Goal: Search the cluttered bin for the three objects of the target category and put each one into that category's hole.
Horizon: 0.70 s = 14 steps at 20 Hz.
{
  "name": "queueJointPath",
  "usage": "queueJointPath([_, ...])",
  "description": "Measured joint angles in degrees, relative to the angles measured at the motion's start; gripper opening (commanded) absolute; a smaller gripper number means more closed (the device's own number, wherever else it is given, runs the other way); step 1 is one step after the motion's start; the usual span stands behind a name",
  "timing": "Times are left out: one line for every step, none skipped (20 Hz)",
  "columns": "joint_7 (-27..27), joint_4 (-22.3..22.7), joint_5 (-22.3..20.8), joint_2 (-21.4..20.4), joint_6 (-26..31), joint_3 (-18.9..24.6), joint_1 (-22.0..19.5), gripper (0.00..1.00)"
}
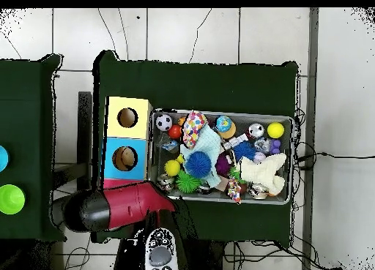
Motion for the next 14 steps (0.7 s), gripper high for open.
queueJointPath([0.0,0.0,0.0,0.0,0.0,0.0,0.0,1.00])
queueJointPath([0.0,0.0,0.0,0.0,0.0,0.0,0.0,1.00])
queueJointPath([0.0,0.0,0.0,0.0,0.0,0.0,0.0,1.00])
queueJointPath([0.0,0.0,0.0,0.0,0.0,0.0,0.0,1.00])
queueJointPath([0.0,0.0,0.0,0.0,0.0,0.0,0.0,1.00])
queueJointPath([0.0,0.0,0.0,0.1,0.0,0.0,0.0,1.00])
queueJointPath([0.0,0.0,0.0,0.1,-0.1,0.0,0.0,1.00])
queueJointPath([0.0,0.0,0.0,0.1,-0.1,0.0,0.0,1.00])
queueJointPath([0.0,0.0,0.0,0.1,-0.2,0.0,0.0,1.00])
queueJointPath([0.0,0.0,0.0,0.2,-0.3,0.0,0.0,1.00])
queueJointPath([0.0,0.0,0.0,0.2,-0.4,0.0,0.0,1.00])
queueJointPath([0.0,0.0,0.0,0.3,-0.6,0.0,0.0,1.00])
queueJointPath([0.0,0.0,0.0,0.4,-1.0,0.0,0.0,1.00])
queueJointPath([0.0,0.0,0.0,0.6,-1.5,-0.1,0.0,1.00])
